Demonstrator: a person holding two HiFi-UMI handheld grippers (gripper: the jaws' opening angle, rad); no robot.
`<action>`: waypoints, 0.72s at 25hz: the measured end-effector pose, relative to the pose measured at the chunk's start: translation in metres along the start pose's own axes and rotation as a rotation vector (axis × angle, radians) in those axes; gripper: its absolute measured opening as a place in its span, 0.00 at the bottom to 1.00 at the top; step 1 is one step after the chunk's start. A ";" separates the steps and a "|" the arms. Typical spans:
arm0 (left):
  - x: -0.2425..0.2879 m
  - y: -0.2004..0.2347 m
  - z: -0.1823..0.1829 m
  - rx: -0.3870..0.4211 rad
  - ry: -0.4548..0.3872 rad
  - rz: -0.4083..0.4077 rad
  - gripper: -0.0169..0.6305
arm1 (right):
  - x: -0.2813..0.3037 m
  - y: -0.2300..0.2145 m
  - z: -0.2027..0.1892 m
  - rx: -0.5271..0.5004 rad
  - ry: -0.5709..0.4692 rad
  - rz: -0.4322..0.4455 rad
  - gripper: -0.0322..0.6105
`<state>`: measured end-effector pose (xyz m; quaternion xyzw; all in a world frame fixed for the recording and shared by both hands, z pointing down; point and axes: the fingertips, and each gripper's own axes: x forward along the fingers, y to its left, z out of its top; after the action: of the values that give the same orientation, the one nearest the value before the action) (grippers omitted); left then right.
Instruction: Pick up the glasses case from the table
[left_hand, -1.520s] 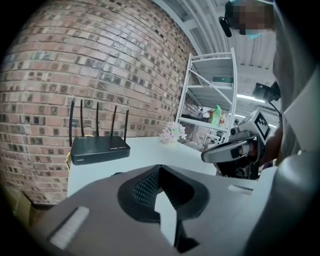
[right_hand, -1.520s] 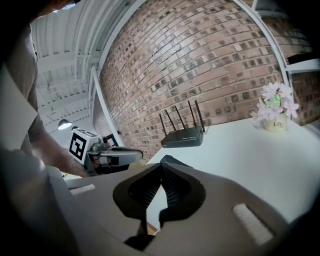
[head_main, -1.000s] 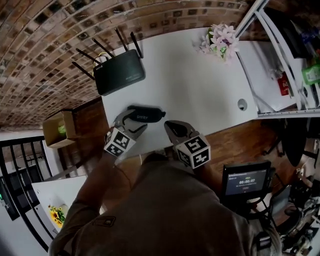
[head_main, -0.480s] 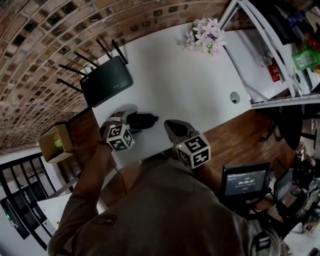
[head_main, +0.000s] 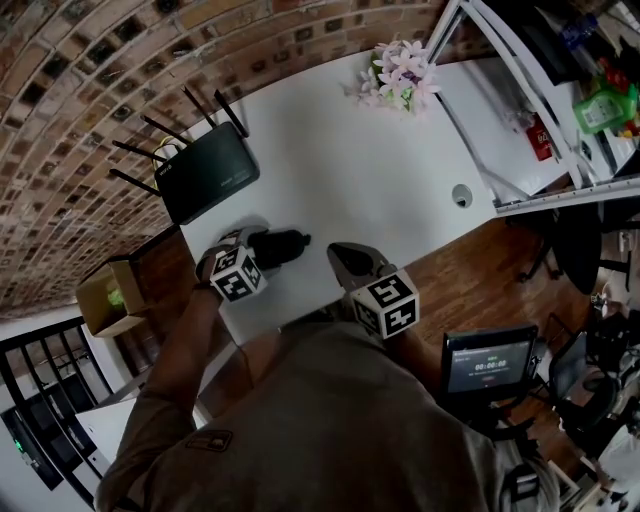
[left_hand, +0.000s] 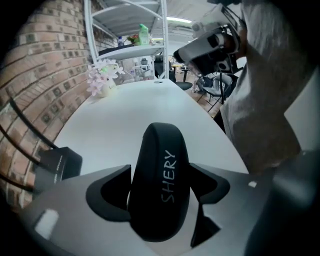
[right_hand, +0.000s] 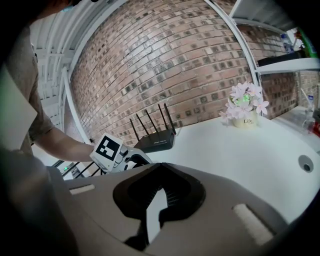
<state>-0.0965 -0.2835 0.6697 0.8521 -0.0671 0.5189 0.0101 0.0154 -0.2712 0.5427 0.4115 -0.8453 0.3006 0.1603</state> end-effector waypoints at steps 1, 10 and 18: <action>0.000 -0.002 -0.001 -0.025 0.010 -0.006 0.58 | -0.001 0.000 0.000 -0.001 -0.001 0.002 0.07; -0.009 -0.014 -0.008 -0.162 0.035 0.019 0.58 | -0.002 0.005 0.001 -0.015 -0.012 0.024 0.07; -0.036 -0.006 0.011 -0.486 -0.214 0.109 0.58 | -0.008 0.006 0.007 -0.023 -0.026 0.055 0.07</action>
<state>-0.1022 -0.2749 0.6327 0.8697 -0.2364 0.3944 0.1794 0.0154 -0.2678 0.5314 0.3902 -0.8617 0.2898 0.1459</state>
